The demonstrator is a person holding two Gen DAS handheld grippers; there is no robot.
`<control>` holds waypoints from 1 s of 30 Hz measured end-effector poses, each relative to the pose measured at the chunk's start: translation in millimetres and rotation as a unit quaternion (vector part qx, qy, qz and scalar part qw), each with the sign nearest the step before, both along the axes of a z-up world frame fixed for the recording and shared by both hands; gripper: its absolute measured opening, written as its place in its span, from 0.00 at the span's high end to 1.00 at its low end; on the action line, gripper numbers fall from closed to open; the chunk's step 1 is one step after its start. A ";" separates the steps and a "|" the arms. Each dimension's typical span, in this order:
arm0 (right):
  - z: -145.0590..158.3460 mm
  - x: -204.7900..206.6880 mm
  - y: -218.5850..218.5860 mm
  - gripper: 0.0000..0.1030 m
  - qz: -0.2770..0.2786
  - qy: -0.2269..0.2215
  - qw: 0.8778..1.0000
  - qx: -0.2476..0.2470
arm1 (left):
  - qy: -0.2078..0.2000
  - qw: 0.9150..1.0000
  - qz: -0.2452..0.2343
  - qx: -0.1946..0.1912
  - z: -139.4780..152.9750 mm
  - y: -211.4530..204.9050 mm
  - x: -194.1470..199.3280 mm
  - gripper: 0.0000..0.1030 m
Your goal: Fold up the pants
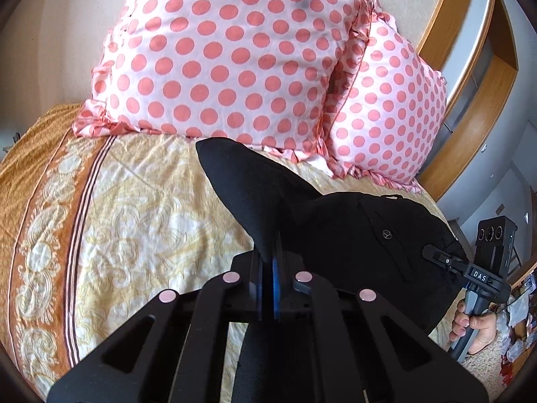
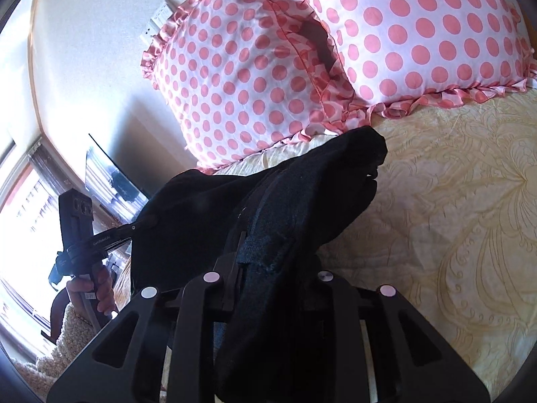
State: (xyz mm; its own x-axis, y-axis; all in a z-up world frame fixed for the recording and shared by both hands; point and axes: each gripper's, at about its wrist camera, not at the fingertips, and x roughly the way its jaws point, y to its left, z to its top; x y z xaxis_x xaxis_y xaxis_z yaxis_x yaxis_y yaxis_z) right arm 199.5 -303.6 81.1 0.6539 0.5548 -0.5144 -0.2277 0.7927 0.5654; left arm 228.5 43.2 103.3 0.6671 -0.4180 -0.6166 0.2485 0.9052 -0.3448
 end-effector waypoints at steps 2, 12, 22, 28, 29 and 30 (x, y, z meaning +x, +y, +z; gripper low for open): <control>-1.3 18.0 -1.8 0.79 -0.010 0.000 1.000 0.005 | -0.005 1.000 0.014 -0.005 -0.4 3.9 16.5 0.97; -39.8 50.4 1.0 0.63 -0.066 0.085 0.991 -0.075 | 0.063 0.996 0.065 0.023 -57.4 17.2 61.7 0.83; 12.7 -26.9 21.8 0.35 -0.099 -0.056 0.970 -0.214 | -0.019 0.999 0.040 0.030 -14.1 1.8 -41.4 0.36; -17.5 -24.9 67.1 0.34 -0.028 -0.013 0.967 -0.252 | 0.022 0.999 -0.031 0.025 -47.4 -49.3 -63.6 0.34; -25.7 -21.2 69.0 0.33 -0.030 0.008 0.965 -0.261 | 0.038 0.998 -0.028 0.034 -57.6 -52.2 -61.4 0.34; -33.2 -19.9 68.5 0.33 -0.027 0.018 0.964 -0.265 | 0.054 0.997 -0.030 0.036 -68.1 -53.5 -58.2 0.34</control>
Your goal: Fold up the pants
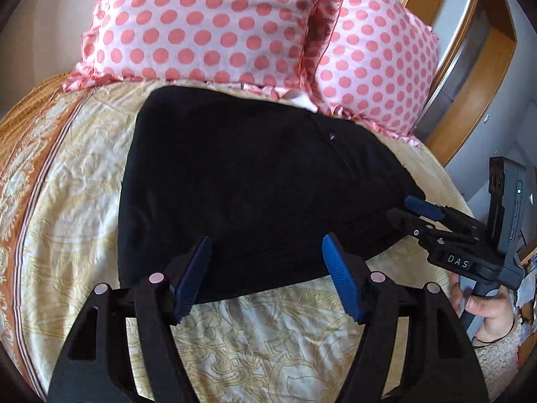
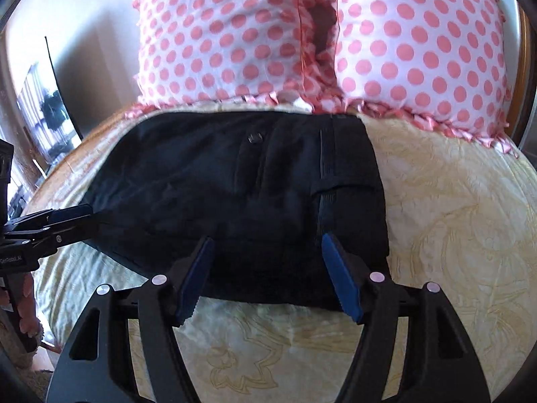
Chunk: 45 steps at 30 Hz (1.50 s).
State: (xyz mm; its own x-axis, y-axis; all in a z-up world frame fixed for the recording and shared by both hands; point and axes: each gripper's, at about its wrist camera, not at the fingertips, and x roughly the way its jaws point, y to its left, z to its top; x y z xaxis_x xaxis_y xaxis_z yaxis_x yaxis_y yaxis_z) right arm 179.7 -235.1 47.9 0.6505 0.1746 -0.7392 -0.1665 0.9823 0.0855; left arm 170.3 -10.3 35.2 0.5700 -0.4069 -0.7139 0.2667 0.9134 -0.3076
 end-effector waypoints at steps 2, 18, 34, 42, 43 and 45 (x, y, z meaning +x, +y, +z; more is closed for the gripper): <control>-3.8 -4.1 1.7 0.33 0.000 -0.011 1.000 -0.007 | -0.016 1.000 0.001 0.006 -7.3 -0.8 -2.9 0.33; -10.4 -106.3 28.2 0.01 -0.092 -0.073 0.993 -0.026 | -0.120 0.979 0.083 0.141 -3.8 16.7 -119.4 0.02; -33.1 -129.2 37.9 0.01 -0.112 -0.087 0.989 -0.045 | -0.120 0.976 0.108 0.143 -34.6 26.8 -134.7 0.02; -36.0 -134.5 38.4 0.01 -0.105 -0.108 0.988 -0.045 | -0.140 0.974 0.112 0.138 -37.0 25.9 -139.4 0.02; -36.4 -135.1 38.3 0.01 -0.104 -0.111 0.987 -0.044 | -0.141 0.974 0.111 0.138 -36.9 26.0 -139.1 0.02; -36.6 -135.5 38.2 0.01 -0.103 -0.114 0.987 -0.044 | -0.143 0.974 0.111 0.137 -37.1 26.2 -139.6 0.02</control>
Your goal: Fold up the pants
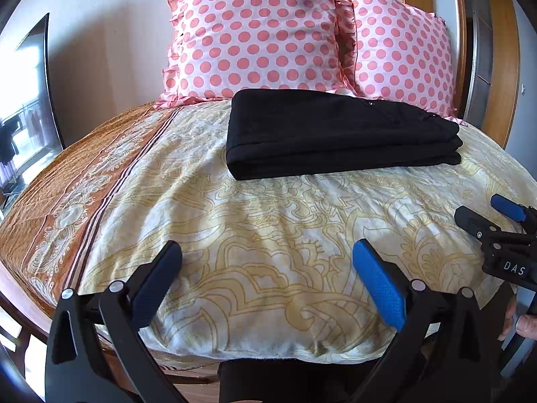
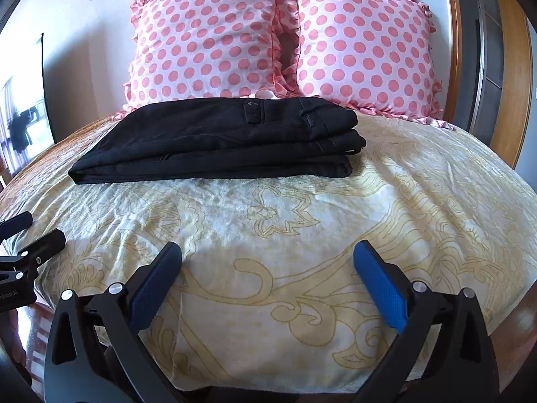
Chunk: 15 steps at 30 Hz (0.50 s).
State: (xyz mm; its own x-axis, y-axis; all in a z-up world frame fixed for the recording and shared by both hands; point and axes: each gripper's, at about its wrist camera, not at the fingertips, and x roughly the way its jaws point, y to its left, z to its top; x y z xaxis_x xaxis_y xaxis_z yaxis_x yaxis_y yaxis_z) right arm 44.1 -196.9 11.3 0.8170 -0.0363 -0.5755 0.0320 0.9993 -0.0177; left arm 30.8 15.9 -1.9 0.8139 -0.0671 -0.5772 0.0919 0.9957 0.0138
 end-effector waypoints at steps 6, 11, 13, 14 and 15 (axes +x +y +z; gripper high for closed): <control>-0.2 -0.8 -0.4 0.01 0.001 -0.005 1.000 0.000 | -0.007 1.000 0.001 -0.002 -1.2 -0.2 -2.3 0.02; -0.9 -1.3 0.0 0.01 0.004 -0.007 1.000 0.000 | -0.008 1.000 0.001 -0.003 -1.3 -0.2 -2.5 0.02; -1.1 -1.7 0.5 0.01 0.005 -0.008 1.000 0.000 | -0.008 1.000 0.000 -0.002 -1.3 0.1 -2.3 0.02; -1.2 -1.9 0.7 0.01 0.006 -0.008 1.000 0.000 | -0.009 1.000 0.000 -0.002 -1.2 0.2 -2.2 0.02; -1.2 -2.0 0.6 0.01 0.006 -0.009 1.000 0.000 | -0.010 1.000 0.000 -0.002 -1.2 -0.5 -2.9 0.02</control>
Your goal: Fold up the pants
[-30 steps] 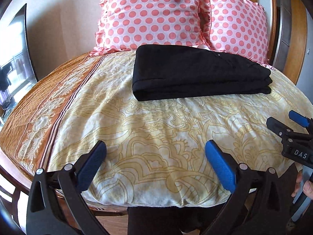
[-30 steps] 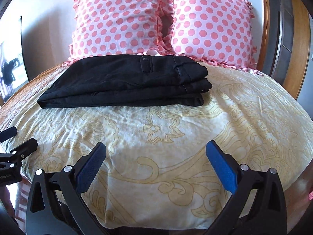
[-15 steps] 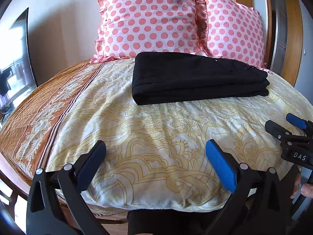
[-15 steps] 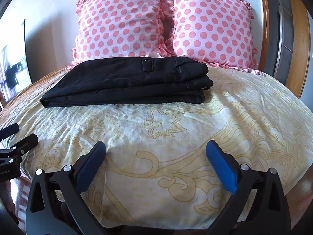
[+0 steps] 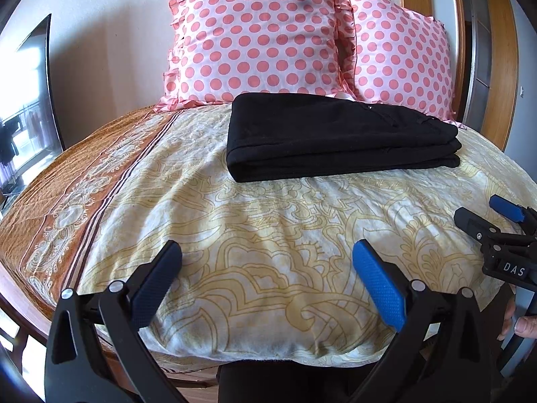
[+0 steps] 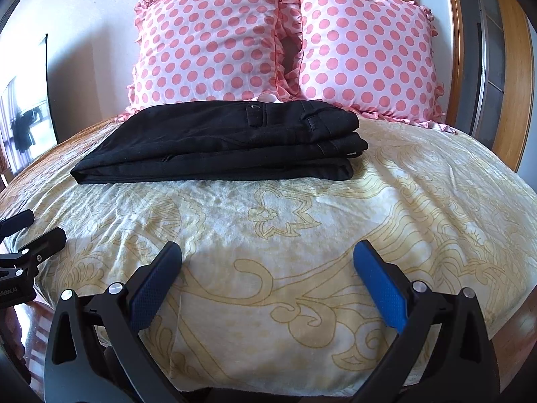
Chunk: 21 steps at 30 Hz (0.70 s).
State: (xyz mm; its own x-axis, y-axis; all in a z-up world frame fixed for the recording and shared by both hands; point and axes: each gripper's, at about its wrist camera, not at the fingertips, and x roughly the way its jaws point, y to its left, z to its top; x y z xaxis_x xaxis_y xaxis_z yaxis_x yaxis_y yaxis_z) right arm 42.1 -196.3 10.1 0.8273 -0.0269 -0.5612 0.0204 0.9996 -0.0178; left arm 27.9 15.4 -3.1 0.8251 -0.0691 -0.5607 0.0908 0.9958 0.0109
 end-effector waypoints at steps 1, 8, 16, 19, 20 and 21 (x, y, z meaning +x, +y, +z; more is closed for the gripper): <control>0.1 0.2 0.0 0.01 -0.001 0.000 1.000 0.000 | 0.001 1.000 0.000 0.000 0.0 0.0 0.2 0.02; -0.1 0.2 0.2 0.01 -0.001 0.000 1.000 0.000 | 0.002 1.000 0.000 0.000 -0.2 -0.3 0.5 0.02; -0.1 0.0 0.2 0.01 -0.001 0.000 1.000 0.000 | 0.003 1.000 0.001 0.000 -0.3 -0.6 1.0 0.02; 0.0 -0.1 0.4 0.01 -0.001 -0.001 1.000 0.000 | 0.003 1.000 0.001 0.000 -0.2 -0.6 1.1 0.02; 0.0 -0.1 0.3 0.01 -0.001 -0.001 1.000 0.000 | 0.003 1.000 0.001 0.000 -0.2 -0.7 1.1 0.02; 0.0 -0.1 0.4 0.01 -0.001 -0.001 1.000 0.000 | 0.003 1.000 0.001 0.000 -0.3 -0.7 1.1 0.02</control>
